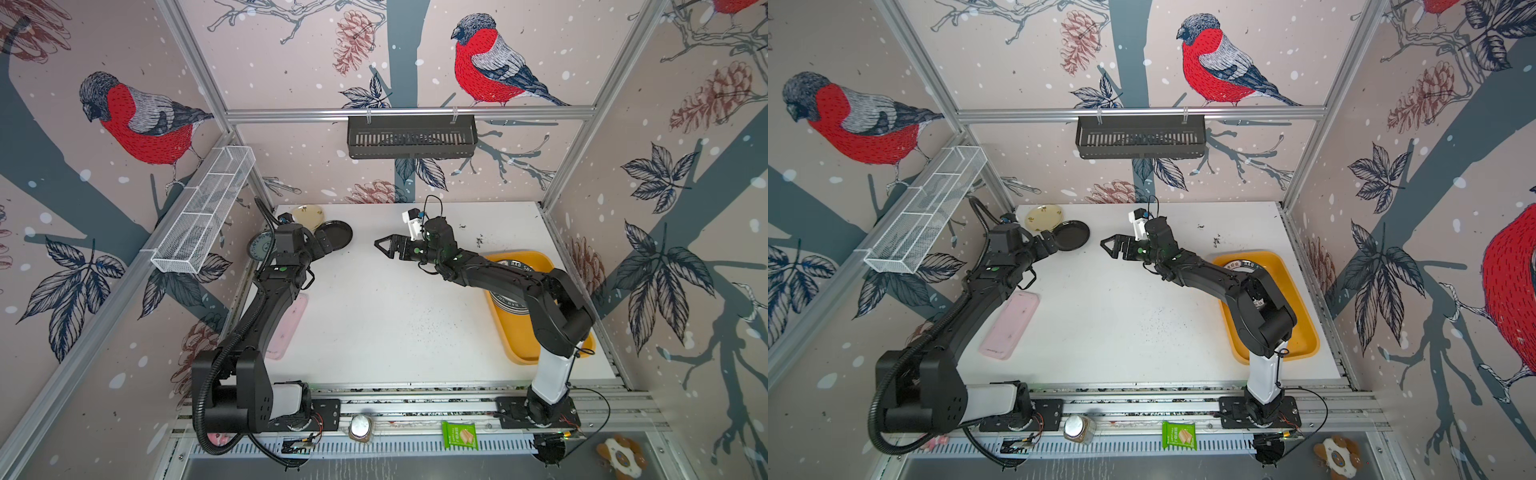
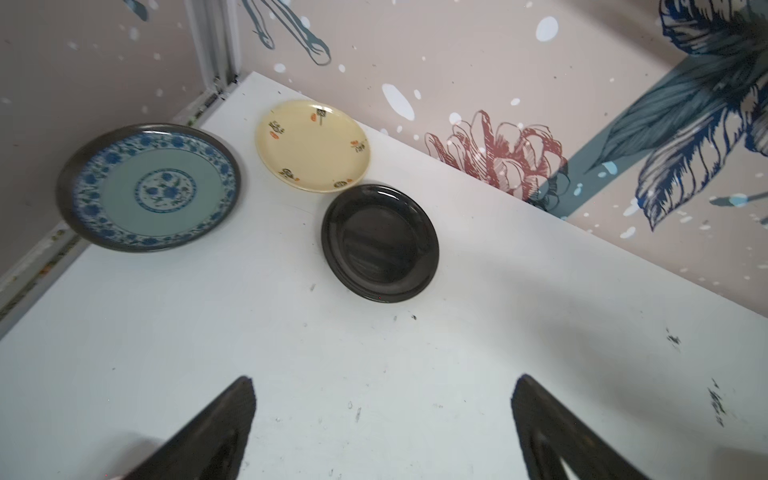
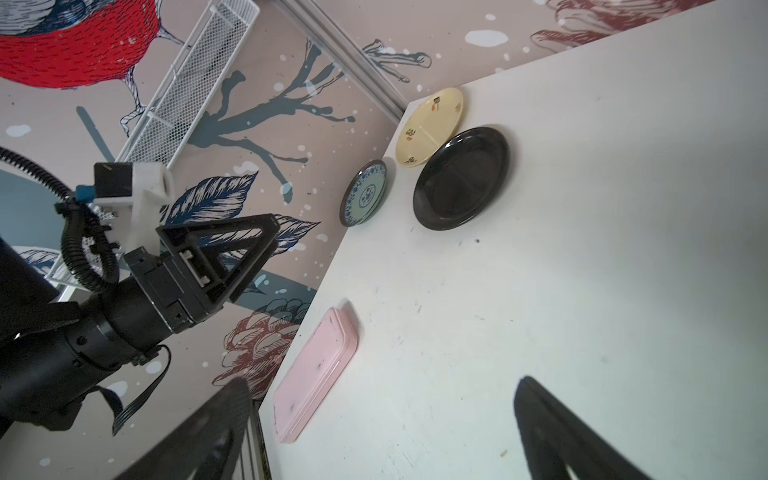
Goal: Place the plates into the plastic bin on the countertop
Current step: 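Raise the right gripper out of the bin while the left moves to the black plate, then lower the left gripper onto the black plate's edge while the right gripper approaches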
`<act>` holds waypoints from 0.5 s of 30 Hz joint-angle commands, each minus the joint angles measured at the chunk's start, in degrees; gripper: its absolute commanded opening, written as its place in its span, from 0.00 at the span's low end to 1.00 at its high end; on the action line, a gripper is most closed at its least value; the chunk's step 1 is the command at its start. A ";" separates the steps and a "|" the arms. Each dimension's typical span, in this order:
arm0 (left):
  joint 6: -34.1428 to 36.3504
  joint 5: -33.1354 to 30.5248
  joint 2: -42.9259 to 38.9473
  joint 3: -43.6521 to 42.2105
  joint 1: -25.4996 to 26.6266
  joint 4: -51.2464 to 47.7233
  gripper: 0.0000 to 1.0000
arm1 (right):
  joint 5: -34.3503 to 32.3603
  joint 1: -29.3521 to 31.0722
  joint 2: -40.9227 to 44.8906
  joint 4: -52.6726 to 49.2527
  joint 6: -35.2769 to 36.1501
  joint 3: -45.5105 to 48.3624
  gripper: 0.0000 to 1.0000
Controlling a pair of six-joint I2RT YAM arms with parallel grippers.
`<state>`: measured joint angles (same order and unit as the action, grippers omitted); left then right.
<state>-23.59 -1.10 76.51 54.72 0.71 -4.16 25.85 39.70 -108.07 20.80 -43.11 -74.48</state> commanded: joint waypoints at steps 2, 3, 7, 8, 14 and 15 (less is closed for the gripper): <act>-2.24 3.30 4.07 2.15 -2.05 -1.15 0.96 | 4.24 1.44 -2.75 3.56 1.18 -3.00 0.99; -3.23 4.78 5.64 4.08 -2.90 -1.20 0.96 | 4.50 1.84 -3.20 3.30 1.58 -3.52 0.99; -5.34 7.50 11.83 7.72 -4.97 -1.32 0.96 | 3.83 2.79 -3.58 1.28 3.42 -4.52 1.00; -6.54 7.63 13.54 9.04 -5.32 -2.00 0.96 | 3.43 2.92 -3.53 0.76 3.85 -4.54 0.99; -7.61 13.10 23.27 15.78 -5.98 -3.74 0.96 | -1.36 5.07 -0.11 -4.68 8.43 -3.41 1.00; -7.66 13.85 24.74 16.41 -6.23 -3.64 0.96 | -2.48 5.44 0.61 -5.85 9.18 -3.11 1.00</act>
<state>-30.09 9.13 98.65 69.65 -5.15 -6.68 26.74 44.38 -109.23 17.56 -37.76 -77.97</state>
